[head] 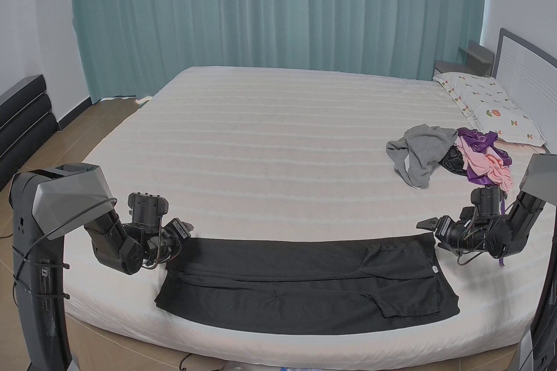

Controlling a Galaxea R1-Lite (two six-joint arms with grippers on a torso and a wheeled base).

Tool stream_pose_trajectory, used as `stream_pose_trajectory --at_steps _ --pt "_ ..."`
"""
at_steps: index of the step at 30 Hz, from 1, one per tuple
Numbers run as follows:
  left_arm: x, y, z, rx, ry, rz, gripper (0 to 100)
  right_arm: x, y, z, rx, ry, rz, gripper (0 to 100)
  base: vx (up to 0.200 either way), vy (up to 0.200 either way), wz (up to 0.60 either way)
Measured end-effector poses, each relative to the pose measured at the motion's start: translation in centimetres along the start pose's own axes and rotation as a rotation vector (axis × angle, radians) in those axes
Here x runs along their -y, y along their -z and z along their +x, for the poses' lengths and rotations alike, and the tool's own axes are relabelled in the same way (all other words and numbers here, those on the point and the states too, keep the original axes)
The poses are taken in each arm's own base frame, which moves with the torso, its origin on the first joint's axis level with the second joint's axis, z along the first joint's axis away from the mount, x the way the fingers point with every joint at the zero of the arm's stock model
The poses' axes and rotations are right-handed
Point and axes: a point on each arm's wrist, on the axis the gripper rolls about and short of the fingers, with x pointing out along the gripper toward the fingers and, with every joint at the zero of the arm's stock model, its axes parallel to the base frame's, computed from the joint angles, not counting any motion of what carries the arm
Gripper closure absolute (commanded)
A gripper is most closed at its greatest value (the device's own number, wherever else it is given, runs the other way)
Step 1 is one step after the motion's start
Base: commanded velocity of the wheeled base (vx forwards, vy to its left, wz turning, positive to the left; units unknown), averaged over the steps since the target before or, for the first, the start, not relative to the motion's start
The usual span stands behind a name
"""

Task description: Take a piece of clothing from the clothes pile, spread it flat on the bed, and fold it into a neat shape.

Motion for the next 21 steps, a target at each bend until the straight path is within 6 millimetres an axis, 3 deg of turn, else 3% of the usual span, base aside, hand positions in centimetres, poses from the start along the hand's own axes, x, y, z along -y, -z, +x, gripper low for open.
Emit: stream_pose_trajectory --at_steps 8,9,21 --pt "-0.5 -0.5 0.4 0.027 -0.02 -0.052 100 0.0 0.4 1.0 0.034 0.038 -0.023 0 0.0 0.0 0.0" --pt "-0.6 -0.6 0.4 0.03 -0.021 -0.057 100 0.0 0.4 1.1 0.034 0.042 -0.024 100 0.0 0.0 0.0" --pt "-0.7 -0.6 0.5 0.032 -0.025 -0.062 100 0.5 0.6 2.0 0.052 0.095 -0.028 100 0.0 0.0 0.0"
